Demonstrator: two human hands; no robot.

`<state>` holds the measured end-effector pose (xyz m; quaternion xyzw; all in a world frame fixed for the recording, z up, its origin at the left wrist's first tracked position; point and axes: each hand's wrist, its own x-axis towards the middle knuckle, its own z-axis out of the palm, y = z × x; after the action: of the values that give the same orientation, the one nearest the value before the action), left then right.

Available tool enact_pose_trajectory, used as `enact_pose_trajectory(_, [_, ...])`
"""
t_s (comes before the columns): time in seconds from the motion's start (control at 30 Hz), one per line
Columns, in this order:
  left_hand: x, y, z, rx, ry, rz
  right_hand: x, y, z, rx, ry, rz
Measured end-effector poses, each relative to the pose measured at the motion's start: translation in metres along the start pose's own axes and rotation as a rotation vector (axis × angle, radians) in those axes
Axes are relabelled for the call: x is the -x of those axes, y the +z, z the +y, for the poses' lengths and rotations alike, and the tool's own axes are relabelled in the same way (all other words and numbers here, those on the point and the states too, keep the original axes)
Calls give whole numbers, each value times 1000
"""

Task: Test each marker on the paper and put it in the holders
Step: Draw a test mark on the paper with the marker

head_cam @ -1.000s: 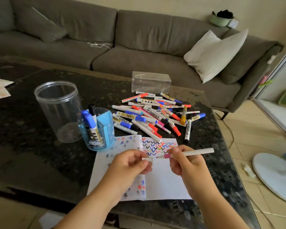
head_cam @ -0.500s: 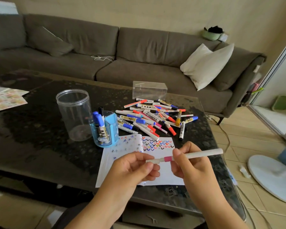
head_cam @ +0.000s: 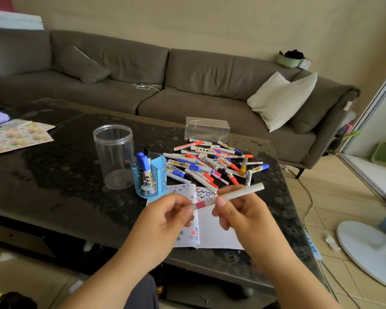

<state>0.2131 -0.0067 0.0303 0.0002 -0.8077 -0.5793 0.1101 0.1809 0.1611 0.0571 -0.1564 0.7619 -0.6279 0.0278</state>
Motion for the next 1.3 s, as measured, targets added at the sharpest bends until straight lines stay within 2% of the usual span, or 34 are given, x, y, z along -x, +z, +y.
enact_pose_trajectory(0.07, [-1,-19,-8,-6,12,51,-4,-3,-7,-28,-37,80])
enact_pose_trajectory(0.13, [4,-39,-16,-31,18,81,-8,0,-15,-19,-66,62])
enact_pose_trajectory(0.23, [22,-73,-30,-124,2,167,-13,29,-26,26,-92,-87])
enact_pose_trajectory(0.33, [55,-114,-47,-272,-42,362,-13,82,-26,-20,-108,-259])
enact_pose_trajectory(0.4, [86,-144,-64,-425,-117,453,-9,126,-16,7,-167,-371])
enact_pose_trajectory(0.53, [161,-197,-98,-797,-259,608,11,221,6,232,-358,-563])
enact_pose_trajectory(0.6, [195,-215,-113,-950,-339,638,21,263,13,322,-449,-660])
enact_pose_trajectory(0.67, [223,-229,-119,-1002,-426,640,29,298,19,360,-475,-747])
enact_pose_trajectory(0.8, [259,-247,-132,-1075,-492,600,39,353,29,365,-409,-859])
enact_pose_trajectory(0.97, [271,-255,-153,-1131,-553,552,42,394,50,714,-262,-1097])
enact_pose_trajectory(1.03, [266,-255,-157,-1140,-556,519,42,393,51,746,-336,-1072])
enact_pose_trajectory(1.13, [247,-250,-154,-1155,-503,513,36,375,42,666,-479,-974])
enact_pose_trajectory(1.23, [214,-237,-141,-1078,-404,490,19,338,32,638,-615,-869])
enact_pose_trajectory(1.3, [185,-227,-134,-1033,-342,454,2,302,29,643,-621,-772])
